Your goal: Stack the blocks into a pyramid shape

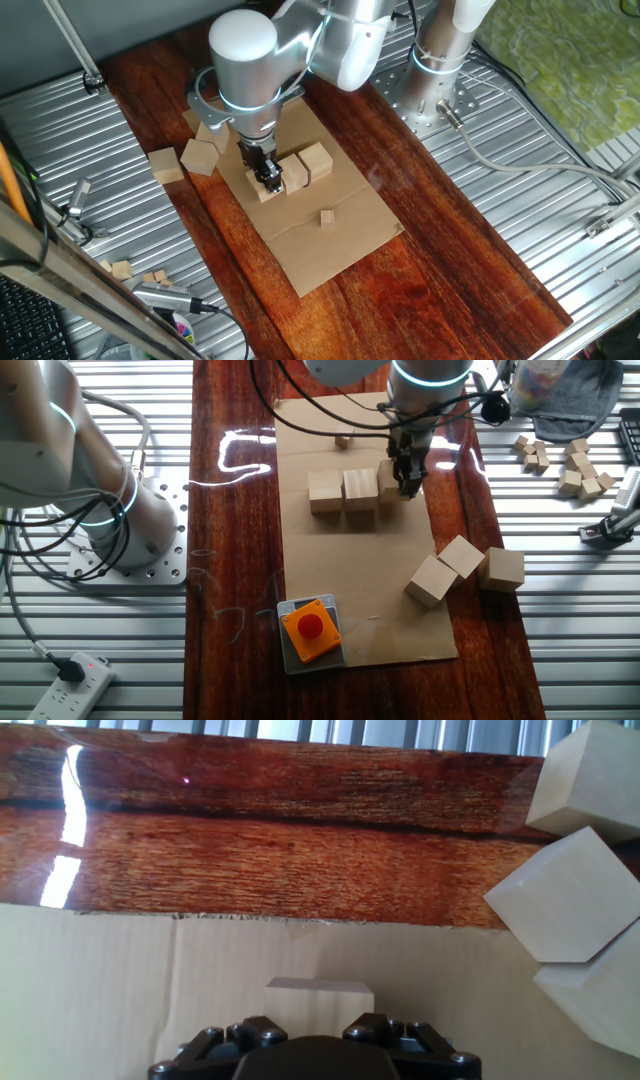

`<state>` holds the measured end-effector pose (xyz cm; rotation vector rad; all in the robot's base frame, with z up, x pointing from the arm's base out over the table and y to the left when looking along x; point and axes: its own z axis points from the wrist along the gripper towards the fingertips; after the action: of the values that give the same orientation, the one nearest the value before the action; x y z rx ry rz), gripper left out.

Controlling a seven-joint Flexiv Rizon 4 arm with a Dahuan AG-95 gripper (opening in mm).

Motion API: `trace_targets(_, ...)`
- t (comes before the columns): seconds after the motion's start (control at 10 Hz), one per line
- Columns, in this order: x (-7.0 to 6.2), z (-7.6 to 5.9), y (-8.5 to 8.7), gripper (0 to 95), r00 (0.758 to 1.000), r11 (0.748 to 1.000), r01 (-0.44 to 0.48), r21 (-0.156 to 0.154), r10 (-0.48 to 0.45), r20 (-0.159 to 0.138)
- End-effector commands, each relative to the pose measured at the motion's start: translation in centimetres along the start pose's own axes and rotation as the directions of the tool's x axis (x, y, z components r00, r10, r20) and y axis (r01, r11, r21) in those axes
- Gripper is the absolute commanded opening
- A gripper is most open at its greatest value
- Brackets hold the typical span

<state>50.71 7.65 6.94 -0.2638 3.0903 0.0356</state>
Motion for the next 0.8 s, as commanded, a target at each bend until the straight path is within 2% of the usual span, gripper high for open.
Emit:
trace_targets(0.1, -0.02, 0.38, -0.05, 0.0, 1.000, 1.000, 0.000, 0.003, 0.000, 0.001)
trace_targets(0.5, 0.01, 0.66, -0.09, 0.0, 1.000, 1.000, 0.010, 0.003, -0.010, 0.005)
trace_targets(0.8, 0.07, 1.09, -0.16, 0.0, 1.000, 1.000, 0.016, 0.006, -0.016, 0.025)
